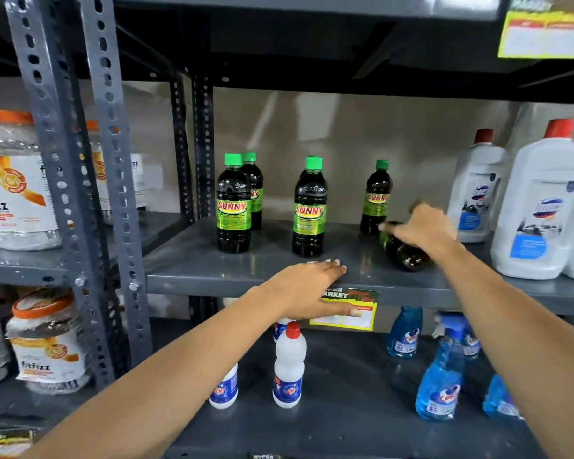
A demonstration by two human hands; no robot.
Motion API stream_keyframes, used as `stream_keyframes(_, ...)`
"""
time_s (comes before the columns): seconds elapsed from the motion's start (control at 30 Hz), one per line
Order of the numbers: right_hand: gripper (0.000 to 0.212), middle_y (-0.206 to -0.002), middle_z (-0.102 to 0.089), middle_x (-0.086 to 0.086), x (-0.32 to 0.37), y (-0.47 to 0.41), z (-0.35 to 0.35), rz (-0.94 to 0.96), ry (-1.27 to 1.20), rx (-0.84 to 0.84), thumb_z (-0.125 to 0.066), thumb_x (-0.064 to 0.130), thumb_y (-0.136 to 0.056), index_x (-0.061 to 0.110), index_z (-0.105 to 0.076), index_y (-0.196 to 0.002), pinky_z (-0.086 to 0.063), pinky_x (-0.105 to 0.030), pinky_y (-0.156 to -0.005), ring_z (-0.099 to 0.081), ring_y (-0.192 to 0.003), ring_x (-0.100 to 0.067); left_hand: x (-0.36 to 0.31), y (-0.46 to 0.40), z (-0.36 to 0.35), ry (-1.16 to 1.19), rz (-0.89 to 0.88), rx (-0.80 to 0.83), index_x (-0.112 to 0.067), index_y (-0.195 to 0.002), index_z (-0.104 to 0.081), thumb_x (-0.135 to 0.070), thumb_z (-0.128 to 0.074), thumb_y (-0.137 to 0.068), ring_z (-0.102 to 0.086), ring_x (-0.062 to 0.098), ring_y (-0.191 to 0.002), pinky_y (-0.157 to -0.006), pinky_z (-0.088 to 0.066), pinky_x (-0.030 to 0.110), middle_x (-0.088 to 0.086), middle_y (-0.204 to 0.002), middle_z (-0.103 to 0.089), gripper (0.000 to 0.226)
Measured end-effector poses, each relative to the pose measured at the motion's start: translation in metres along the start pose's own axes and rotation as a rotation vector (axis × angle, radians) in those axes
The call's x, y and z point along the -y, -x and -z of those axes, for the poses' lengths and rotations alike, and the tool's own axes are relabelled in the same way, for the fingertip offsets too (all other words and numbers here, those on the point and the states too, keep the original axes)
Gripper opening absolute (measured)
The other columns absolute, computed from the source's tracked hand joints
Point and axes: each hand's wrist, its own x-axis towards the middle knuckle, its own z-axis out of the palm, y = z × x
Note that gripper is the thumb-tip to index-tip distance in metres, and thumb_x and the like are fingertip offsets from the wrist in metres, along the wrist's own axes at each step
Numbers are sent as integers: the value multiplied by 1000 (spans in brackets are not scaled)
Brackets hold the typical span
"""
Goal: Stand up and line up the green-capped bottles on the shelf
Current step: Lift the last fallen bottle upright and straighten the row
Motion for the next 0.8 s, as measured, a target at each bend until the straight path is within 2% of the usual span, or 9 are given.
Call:
stream_keyframes(0.1, 98, -126, -61, -20, -21, -5, 5, -154, -207, 248, -77, 67, -62, -1, -52, -129, -47, -36, -80, -60, -111, -38, -3, -12, -2, -6, -17, -12, -14, -153, -27, -70, -40, -90, -26, 19, -146, -116, -28, 36, 3, -161, -24, 85)
stream_keyframes(0.2, 84, -112, -62, -15, -32, -8, 8, -219, -411, 363, -81, 57, -65, 4, -56, -125, -52, -36, -78, -63, -96, -31, -2, -18, -2, 8, -5, -48, -14, -150, -34, -66, -35, -94, -34, 21, -142, -113, -32, 36, 4, -158, -32, 77)
stream_keyframes(0.27, 78, -104, -63, -14, -33, -11, 4, -228, -476, 333, -83, 48, -65, 2, -56, -122, -54, -36, -78, -64, -88, -29, -2, -19, -3, 14, 23, -52, -14, -149, -36, -67, -33, -94, -35, 21, -142, -112, -34, 39, 4, -158, -33, 76)
stream_keyframes(0.37, 93, -111, -65, -15, -34, -11, -9, -254, -580, 179, -83, 53, -57, 0, -53, -128, -54, -36, -79, -64, -97, -31, -5, -20, -5, -16, 95, -73, -14, -149, -35, -75, -29, -88, -37, 24, -140, -109, -38, 44, 2, -158, -33, 87)
stream_keyframes(0.47, 74, -102, -67, -12, -30, -2, -16, -168, -547, 3, -77, 56, -65, 6, -59, -116, -51, -35, -76, -64, -92, -31, -9, -19, -7, -68, 146, -107, -14, -149, -36, -76, -29, -87, -40, 25, -138, -106, -41, 43, 1, -157, -35, 88)
stream_keyframes(0.53, 70, -111, -67, -10, -30, -1, -24, -97, -633, -54, -78, 49, -70, 12, -55, -124, -52, -38, -87, -65, -101, -30, -11, -18, -10, -91, 153, -122, -13, -149, -37, -75, -28, -88, -39, 24, -139, -106, -41, 42, 2, -157, -34, 88)
stream_keyframes(0.6, 79, -121, -64, -8, -31, -2, -30, -53, -823, -8, -81, 38, -72, 14, -43, -136, -50, -41, -96, -62, -109, -26, -11, -18, -12, -108, 155, -131, -12, -149, -36, -75, -27, -88, -37, 22, -141, -107, -41, 41, 3, -158, -33, 88)
stream_keyframes(0.67, 76, -125, -61, -10, -34, -9, -35, -16, -905, 47, -83, 31, -70, 16, -43, -133, -50, -42, -99, -62, -110, -24, -12, -18, -13, -127, 158, -141, -12, -149, -36, -74, -26, -89, -36, 21, -141, -105, -42, 41, 3, -157, -34, 88)
stream_keyframes(0.8, 85, -125, -58, -9, -50, -32, -57, 15, -928, 100, -82, 49, -44, 22, -53, -119, -51, -46, -98, -63, -108, -22, -13, -18, -14, -140, 155, -146, -11, -149, -35, -73, -26, -90, -35, 20, -141, -106, -42, 40, 4, -158, -33, 86)
